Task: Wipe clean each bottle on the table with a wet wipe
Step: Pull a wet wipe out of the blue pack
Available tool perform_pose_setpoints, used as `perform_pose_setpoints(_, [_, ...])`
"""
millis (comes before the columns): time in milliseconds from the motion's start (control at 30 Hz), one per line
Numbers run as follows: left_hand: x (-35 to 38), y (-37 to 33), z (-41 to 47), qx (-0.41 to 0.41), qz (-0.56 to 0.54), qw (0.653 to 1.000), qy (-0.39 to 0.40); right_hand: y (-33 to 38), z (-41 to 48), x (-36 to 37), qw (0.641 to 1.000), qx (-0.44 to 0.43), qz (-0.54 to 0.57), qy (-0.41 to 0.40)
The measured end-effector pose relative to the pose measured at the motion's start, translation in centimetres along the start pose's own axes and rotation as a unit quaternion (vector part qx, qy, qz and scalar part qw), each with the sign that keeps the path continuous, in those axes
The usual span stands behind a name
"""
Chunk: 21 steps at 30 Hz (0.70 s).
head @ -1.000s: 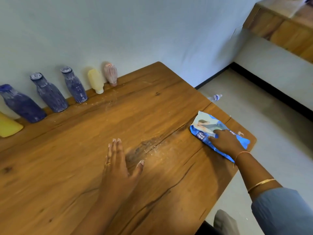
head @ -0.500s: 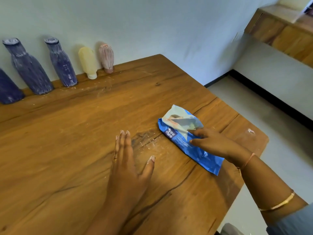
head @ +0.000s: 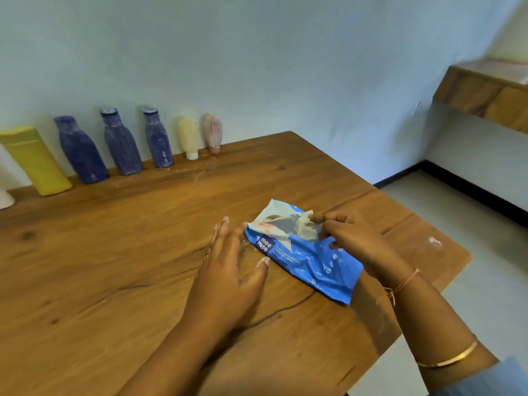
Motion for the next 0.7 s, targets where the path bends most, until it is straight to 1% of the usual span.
perform_pose_setpoints(167, [-0.1,-1.3,-0.2,-0.015,0.005,1.000,-0.003,1.4,-0.1,-1.5,0.993,-0.031,0.092,-0.064])
perform_pose_setpoints(267, [0.0,-2.1,-0.3,-0.026,0.012,1.000,0.002,2.0,-0.2,-2.1,0.981,-0.030,0.178,-0.074])
perform_pose_setpoints(367, [-0.1,-2.7,-0.5,-0.038,0.011,0.999,-0.002,1.8,-0.2,-2.3,0.959,-0.007,0.276,-0.065])
perform_pose_setpoints(500, [-0.4,-3.7,-0.7,-0.041,-0.002,0.999,-0.015,0.9,-0.5,-1.9,0.912,0.058,0.403,-0.054])
perform_pose_setpoints(600, [-0.7,-4.7,-0.8,-0.047,-0.061,0.997,-0.028,1.4,-1.0,-0.1,0.889,0.084,0.450,-0.016])
perform_pose_setpoints(633, [-0.7,-4.8,-0.9,-0.060,-0.092,0.993,-0.032,2.0,-1.2,0.7,0.888,0.076,0.453,-0.001])
perform_pose_setpoints(700, [-0.7,-4.8,-1.0,-0.089,-0.173,0.980,-0.038,3.5,-1.8,2.3,0.899,0.041,0.436,0.026])
Point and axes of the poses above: each hand's wrist, its own z-axis towards the middle knuckle, its own x-axis out of the palm, y = z × x, the point moved 8 cm from there along z, towards the middle knuckle, and after that the axes turned 3 degrees about -z, right-handed, at the moved point
